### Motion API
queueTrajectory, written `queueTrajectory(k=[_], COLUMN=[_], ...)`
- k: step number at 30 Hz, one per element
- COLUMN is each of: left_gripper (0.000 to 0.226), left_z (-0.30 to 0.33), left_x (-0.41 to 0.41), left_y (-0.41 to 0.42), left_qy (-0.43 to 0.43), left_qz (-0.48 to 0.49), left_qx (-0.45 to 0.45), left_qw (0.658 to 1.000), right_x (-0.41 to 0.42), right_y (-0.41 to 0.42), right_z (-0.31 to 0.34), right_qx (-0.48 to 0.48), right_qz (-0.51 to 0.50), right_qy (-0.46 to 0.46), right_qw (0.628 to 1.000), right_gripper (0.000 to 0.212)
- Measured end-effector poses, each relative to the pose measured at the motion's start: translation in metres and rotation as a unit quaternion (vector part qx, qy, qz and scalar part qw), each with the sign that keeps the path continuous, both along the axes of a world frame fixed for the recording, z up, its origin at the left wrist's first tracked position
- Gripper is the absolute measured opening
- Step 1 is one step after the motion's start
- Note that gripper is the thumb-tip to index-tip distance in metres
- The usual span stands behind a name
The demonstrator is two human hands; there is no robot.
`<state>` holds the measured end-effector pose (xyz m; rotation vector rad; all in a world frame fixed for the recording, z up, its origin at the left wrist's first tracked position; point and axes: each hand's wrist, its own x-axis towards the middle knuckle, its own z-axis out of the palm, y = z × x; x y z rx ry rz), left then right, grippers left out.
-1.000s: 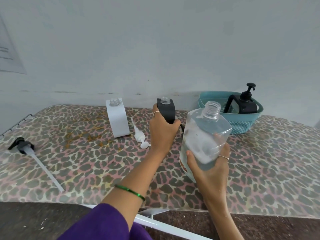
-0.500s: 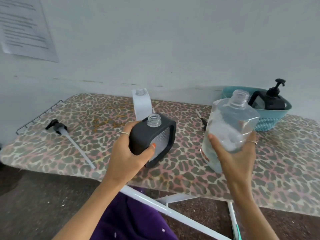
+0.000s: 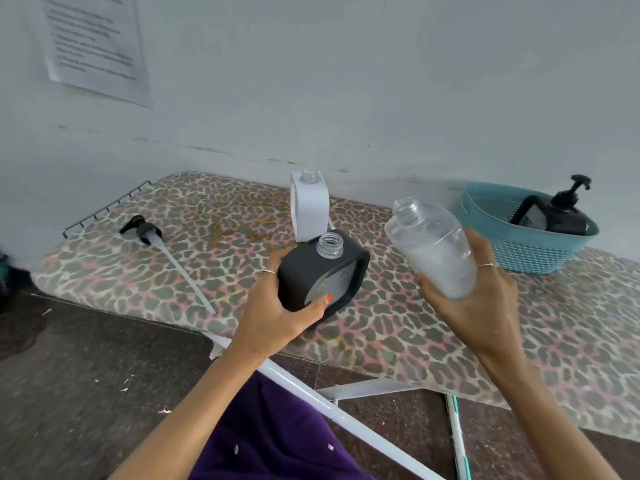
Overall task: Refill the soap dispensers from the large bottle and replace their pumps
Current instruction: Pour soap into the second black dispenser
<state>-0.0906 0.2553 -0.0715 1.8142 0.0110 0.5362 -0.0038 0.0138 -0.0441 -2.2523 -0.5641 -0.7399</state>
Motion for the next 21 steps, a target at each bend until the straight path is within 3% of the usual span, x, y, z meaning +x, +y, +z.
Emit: queueTrajectory(k=[5, 21], left_gripper=[0.045, 0.052], left_z=[-0.004, -0.01], left_x=[-0.001, 0.003], left_y=[0.0, 0.004], left_qy=[0.003, 0.018], left_qz=[0.031, 0.021], left_qx=[0.033, 0.013], left_qw=[0.999, 1.0], right_x=[0.001, 0.013], right_y=[-0.001, 0.007], right_z=[0.018, 0.032], right_qx=[-0.119, -0.246], right_qz=[-0.009, -0.008], right_qy=[-0.07, -0.153], right_qw=[0.99, 0.957], right_gripper=[0.084, 0.081])
